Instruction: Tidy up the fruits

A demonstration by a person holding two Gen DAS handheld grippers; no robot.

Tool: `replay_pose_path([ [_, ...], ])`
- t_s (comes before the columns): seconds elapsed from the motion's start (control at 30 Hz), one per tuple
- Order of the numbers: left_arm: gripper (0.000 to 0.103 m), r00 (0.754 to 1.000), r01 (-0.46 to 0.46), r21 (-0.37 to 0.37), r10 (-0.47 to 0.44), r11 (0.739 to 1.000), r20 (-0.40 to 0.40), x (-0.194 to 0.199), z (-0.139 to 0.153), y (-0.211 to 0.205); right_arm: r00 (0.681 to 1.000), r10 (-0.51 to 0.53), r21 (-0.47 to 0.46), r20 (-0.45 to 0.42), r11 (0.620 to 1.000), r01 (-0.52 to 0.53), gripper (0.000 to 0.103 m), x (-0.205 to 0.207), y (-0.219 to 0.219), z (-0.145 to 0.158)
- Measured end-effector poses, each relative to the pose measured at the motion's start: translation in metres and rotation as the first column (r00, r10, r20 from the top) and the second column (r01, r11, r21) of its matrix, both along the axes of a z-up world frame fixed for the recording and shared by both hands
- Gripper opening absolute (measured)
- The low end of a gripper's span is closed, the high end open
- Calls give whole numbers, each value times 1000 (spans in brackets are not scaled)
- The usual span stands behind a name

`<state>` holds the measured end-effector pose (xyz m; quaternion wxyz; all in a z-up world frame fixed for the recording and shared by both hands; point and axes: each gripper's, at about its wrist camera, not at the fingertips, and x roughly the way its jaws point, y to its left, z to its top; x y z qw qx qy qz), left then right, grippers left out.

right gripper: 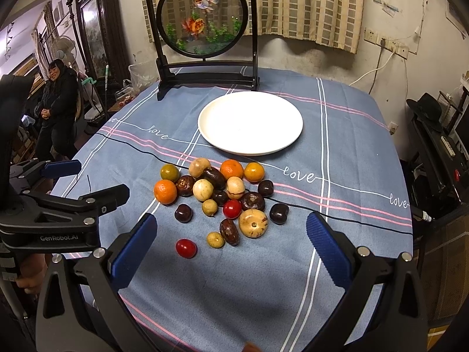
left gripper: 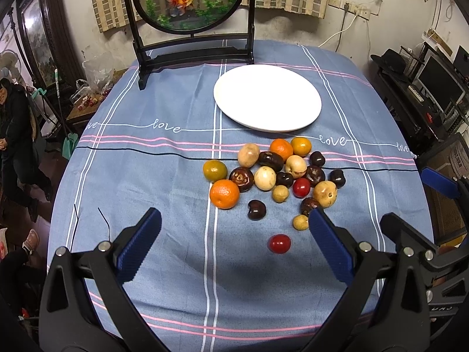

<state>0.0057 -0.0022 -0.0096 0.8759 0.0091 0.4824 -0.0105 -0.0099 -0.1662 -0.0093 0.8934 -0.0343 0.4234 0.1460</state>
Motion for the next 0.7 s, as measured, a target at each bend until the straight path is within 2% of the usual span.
replay_pose_path([
  [0.37, 101, 1000, -4, -4, 4, 1000, -15, 3, -4, 3, 1000, 15, 11, -14, 1000, -14, 102, 3, -1, -3],
  [0.57, 101, 996, -53, -45, 50, 998, -74, 16, -21, 19, 998, -16, 51, -61, 999, 19, 102, 13, -12, -12],
  [0.7, 101, 994, -66, -27, 63, 997, -93, 27, -34, 24, 995, -44, 68, -85, 996, 50, 102, 21, -19, -18],
])
